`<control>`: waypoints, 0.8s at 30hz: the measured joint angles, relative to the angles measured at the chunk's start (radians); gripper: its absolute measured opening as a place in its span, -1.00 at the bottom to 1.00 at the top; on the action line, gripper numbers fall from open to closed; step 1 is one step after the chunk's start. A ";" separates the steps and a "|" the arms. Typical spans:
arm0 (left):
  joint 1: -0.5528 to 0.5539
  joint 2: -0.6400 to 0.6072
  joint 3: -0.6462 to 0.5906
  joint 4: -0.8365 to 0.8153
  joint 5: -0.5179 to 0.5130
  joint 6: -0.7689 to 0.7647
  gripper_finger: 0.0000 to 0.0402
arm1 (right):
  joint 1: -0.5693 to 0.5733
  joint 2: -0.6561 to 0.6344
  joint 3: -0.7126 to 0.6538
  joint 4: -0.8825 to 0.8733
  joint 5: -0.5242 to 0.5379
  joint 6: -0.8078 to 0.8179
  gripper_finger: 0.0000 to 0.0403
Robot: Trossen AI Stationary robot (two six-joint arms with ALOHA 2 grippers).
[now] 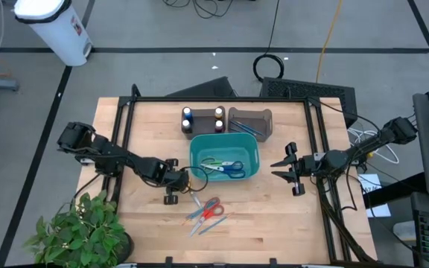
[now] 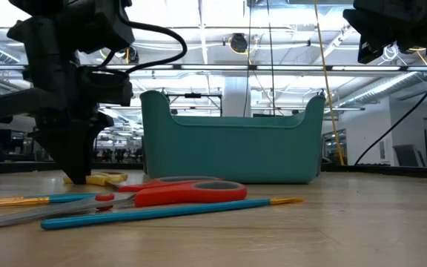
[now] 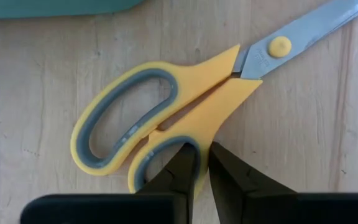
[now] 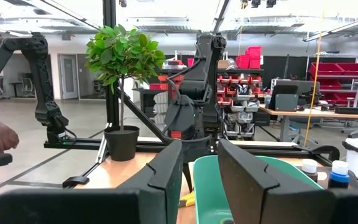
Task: Pick & Place Paint Supplies
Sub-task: Put the yellow scissors into the green bin
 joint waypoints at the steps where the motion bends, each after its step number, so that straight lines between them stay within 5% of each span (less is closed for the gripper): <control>1: -0.002 0.000 0.000 0.000 -0.001 -0.001 -0.80 | 0.000 0.000 0.000 0.000 0.000 0.000 -0.54; 12: 0.000 -0.032 -0.006 -0.003 0.024 -0.010 -0.93 | 0.000 0.000 0.000 0.000 0.000 0.011 -0.54; 24: -0.046 -0.310 -0.009 -0.009 -0.023 -0.078 -0.93 | 0.000 0.000 0.000 0.001 0.000 0.010 -0.54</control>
